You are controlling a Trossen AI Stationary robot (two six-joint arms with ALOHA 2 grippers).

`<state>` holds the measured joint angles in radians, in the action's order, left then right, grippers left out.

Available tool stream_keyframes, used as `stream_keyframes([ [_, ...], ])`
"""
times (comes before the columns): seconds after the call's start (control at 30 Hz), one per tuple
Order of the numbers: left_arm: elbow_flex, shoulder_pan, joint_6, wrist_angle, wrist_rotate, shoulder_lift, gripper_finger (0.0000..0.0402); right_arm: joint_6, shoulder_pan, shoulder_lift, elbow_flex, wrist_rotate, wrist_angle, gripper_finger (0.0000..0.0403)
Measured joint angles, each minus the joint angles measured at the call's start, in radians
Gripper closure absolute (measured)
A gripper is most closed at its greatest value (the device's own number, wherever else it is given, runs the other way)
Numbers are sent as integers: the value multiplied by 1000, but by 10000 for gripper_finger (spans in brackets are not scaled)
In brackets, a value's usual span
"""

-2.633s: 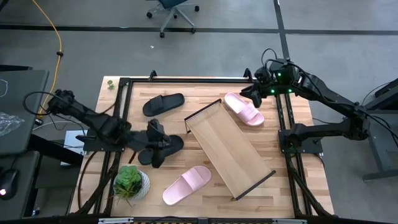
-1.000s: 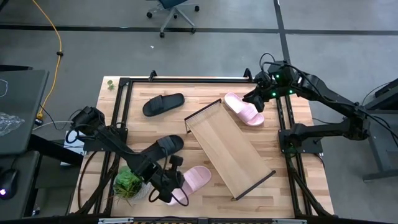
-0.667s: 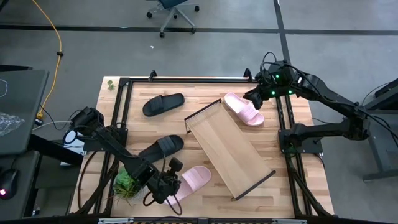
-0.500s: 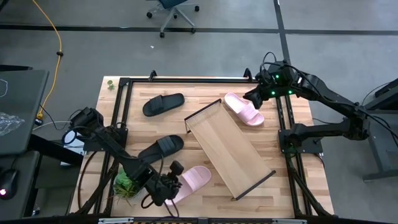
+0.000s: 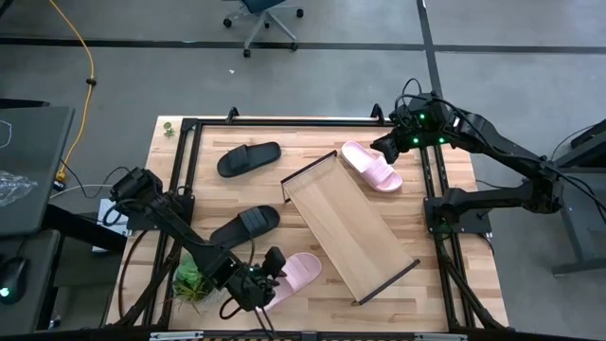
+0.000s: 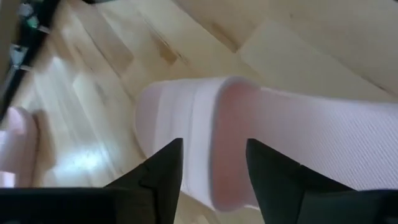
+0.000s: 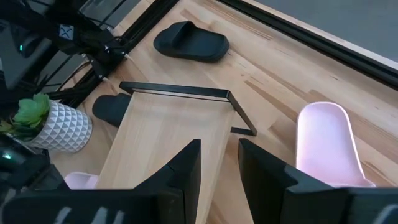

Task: Pick and place slides into the shelf
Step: Put the bottom pink slide on the shelf

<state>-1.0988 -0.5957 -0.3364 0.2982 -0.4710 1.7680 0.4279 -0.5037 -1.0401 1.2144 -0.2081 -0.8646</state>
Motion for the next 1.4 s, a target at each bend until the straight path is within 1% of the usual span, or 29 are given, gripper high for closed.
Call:
stream_keyframes([
  [0.3, 0, 1, -58, -19, -28, 31, 244, -6, 0, 0, 0, 14, 0, 305],
  [0.53, 0, 1, -60, -64, -36, 66, 246, -16, 0, 0, 0, 24, 0, 305],
  [0.73, 0, 11, -86, -83, -107, 66, 251, -17, 0, 0, 0, 24, 0, 305],
  [0.9, 0, 51, -86, -97, -71, 71, 258, -17, 0, 0, 0, 24, 0, 305],
  [1.0, 1, 69, -94, -104, -67, 85, 258, -17, 0, 0, 0, 24, 0, 305],
  [1.1, -2, 85, -112, -145, -55, 102, 259, -17, 0, 0, 0, 24, -6, 305],
  [1.2, 1, 90, -113, -139, -50, 106, 262, -17, 0, 0, 0, 23, -12, 305],
  [1.4, -1, 100, -112, -152, -17, 120, 282, -25, 0, 0, 0, 23, -18, 305],
])
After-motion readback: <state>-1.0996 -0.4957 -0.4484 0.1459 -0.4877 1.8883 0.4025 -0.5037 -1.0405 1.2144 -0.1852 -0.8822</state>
